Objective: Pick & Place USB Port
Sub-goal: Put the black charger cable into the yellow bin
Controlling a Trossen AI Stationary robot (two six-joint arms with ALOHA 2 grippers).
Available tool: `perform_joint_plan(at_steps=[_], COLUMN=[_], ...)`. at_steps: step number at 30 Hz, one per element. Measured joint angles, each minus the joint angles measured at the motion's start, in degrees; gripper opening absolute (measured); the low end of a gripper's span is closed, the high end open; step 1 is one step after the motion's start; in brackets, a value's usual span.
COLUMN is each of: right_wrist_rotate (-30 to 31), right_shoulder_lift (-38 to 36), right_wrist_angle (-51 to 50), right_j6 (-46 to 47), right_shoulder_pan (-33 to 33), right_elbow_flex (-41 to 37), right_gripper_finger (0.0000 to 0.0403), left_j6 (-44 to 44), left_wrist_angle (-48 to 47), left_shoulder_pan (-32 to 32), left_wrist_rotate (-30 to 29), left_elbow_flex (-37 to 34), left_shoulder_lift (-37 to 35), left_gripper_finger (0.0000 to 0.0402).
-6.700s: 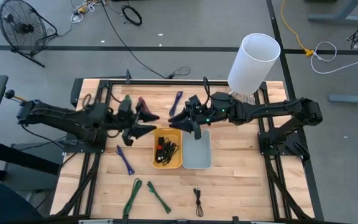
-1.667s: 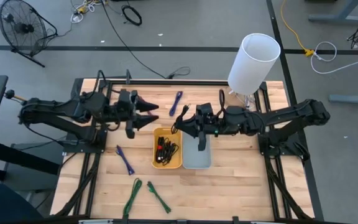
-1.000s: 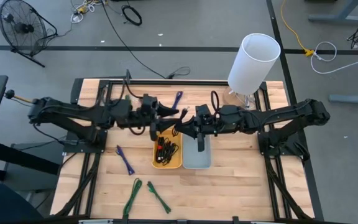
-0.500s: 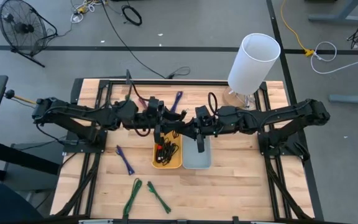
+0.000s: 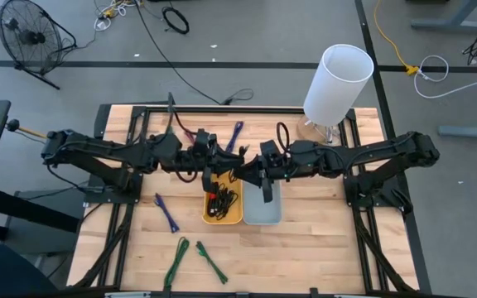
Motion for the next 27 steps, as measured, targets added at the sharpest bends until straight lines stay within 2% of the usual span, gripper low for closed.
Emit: perform_joint_plan(at_steps=[9,12,20,27], right_wrist_rotate=[-0.2,-0.2,0.0,0.3], right_shoulder_lift=[0.0,-0.8,-5.7,-10.5], right_wrist_angle=[-2.7,-6.2,-15.7,-19.2], right_j6=[-0.4,-0.4,-1.6,-5.0], right_shoulder_pan=[-0.4,-1.1,-2.9,-4.6], right_elbow_flex=[0.0,0.0,0.0,0.0], right_gripper_finger=[0.0167,0.0186,0.0187,0.017], left_j6=[-1.1,-3.1,-15.6,-29.8], left_wrist_angle=[-8.2,-15.9,-33.5,-35.0], left_shoulder_pan=[0.0,-0.5,-2.7,-5.4], left_wrist_rotate=[-3.5,-5.7,-11.7,-15.0], left_elbow_flex=[0.1,-0.1,0.0,-6.8], left_shoulder_lift=[-3.2,-4.1,-3.8,-3.6], left_gripper_finger=[0.0027,0.0027,0.0027,0.0027])
